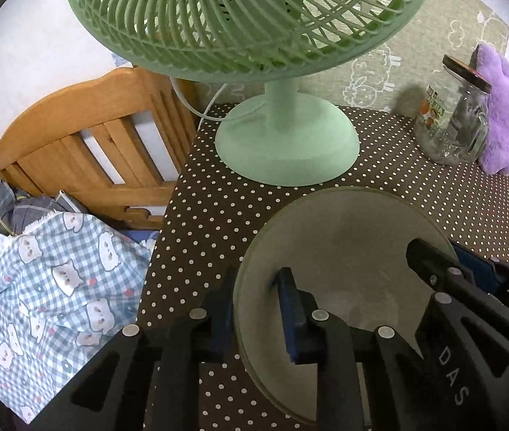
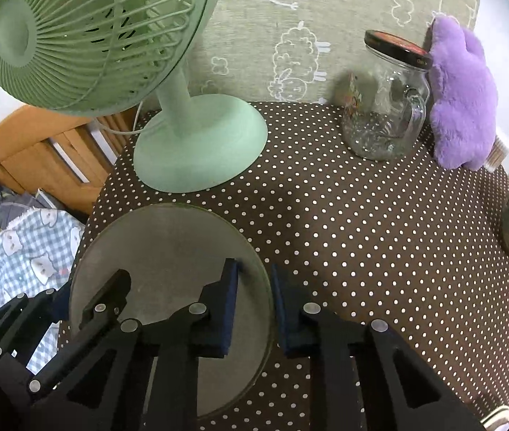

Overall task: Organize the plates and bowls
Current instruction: 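Lift the bowl with both tools and carry it toward the plate stack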

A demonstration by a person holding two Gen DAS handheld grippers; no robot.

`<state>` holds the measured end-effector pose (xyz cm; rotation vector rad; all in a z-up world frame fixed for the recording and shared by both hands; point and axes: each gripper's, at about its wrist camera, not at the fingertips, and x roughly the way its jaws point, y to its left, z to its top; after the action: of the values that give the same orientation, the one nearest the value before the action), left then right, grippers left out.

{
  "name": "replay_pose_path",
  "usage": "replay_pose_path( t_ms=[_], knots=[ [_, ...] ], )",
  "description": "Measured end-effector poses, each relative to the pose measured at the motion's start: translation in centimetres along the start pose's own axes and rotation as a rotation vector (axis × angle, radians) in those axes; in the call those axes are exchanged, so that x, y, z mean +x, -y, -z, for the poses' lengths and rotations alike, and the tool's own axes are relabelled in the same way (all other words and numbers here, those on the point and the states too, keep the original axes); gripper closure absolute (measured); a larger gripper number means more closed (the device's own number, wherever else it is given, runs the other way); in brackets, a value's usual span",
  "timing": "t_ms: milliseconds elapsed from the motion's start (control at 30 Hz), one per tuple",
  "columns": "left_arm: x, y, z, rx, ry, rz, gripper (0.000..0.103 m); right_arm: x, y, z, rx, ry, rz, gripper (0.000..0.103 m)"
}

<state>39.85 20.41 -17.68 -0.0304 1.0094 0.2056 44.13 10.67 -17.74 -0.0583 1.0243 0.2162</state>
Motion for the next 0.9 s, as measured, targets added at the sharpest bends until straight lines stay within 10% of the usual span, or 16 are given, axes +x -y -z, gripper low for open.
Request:
replay_pose_path(
  t_ms=[900],
  knots=[
    [-3.6,1.1,0.4,-0.004,-0.026,0.028,0.083,-4.1,1.2,1.1,0.056,-0.020,0.011,0.081]
  ],
)
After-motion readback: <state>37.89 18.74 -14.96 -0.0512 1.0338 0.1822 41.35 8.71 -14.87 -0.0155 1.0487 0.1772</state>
